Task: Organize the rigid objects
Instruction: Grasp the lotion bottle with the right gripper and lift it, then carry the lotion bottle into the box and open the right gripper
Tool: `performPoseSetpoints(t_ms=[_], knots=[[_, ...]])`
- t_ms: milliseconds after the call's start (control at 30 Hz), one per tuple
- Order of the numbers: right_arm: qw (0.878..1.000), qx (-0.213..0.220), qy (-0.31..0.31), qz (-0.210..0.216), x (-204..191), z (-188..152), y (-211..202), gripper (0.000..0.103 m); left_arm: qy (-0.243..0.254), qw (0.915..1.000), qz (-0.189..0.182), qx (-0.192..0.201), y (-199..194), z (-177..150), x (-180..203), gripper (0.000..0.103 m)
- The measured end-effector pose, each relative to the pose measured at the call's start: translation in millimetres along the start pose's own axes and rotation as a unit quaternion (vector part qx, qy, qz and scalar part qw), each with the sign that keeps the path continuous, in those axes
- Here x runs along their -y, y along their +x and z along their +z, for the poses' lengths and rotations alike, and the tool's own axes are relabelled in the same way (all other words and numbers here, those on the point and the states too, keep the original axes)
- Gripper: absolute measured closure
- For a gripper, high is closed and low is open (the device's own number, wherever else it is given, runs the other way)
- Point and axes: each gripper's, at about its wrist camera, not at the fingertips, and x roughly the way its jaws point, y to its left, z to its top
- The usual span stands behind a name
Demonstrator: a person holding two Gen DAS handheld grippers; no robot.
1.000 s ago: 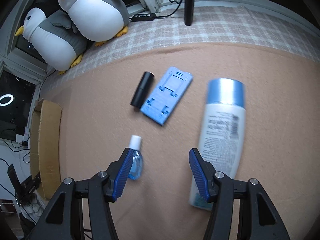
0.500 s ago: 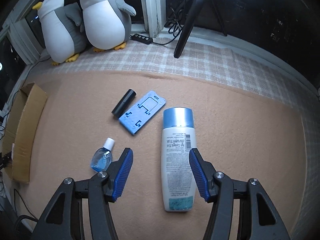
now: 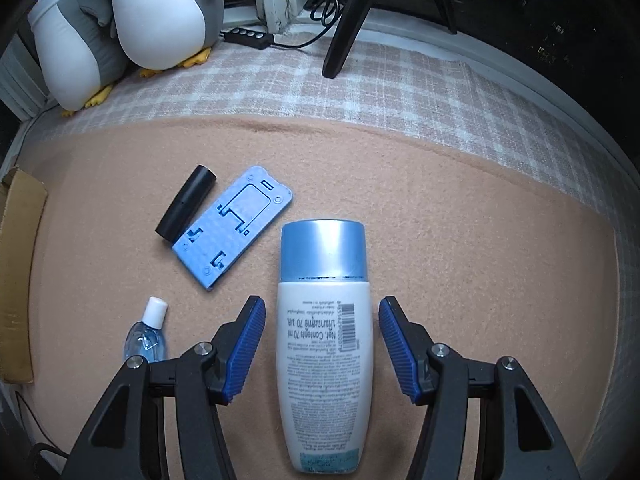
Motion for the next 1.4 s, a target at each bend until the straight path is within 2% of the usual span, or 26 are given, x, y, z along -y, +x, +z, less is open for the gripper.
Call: performPoseSetpoints(t_ms=[100,233,533,1000,1200,1400], knots=[[1.0,-0.004,0.002,0.002,0,1,4,0.048,0.0,1.0,0.0,0.0,0,0,0,0.09],[1.0,-0.009,0.003,0.0,2,2,7,0.058,0.0,1.0,0.0,0.0,0,0,-1,0.09],[1.0,-0.006,0.004,-0.001,0,1,8,0.059,0.0,1.0,0.0,0.0,0,0,0,0.09],[0.997,0.068,0.015,0.022,-14,-13,-49,0.059,0.001,1.0,0.0,0.0,0,0,0,0.09],[0.995,0.095,-0.003,0.039,-40,-7,-74,0.059,0.0,1.0,0.0,0.0,0,0,0,0.09],[0.989,0.12,-0.044,0.078,-94,-1,-102,0.059,0.001,1.0,0.0,0.0,1,1,-2,0.09]])
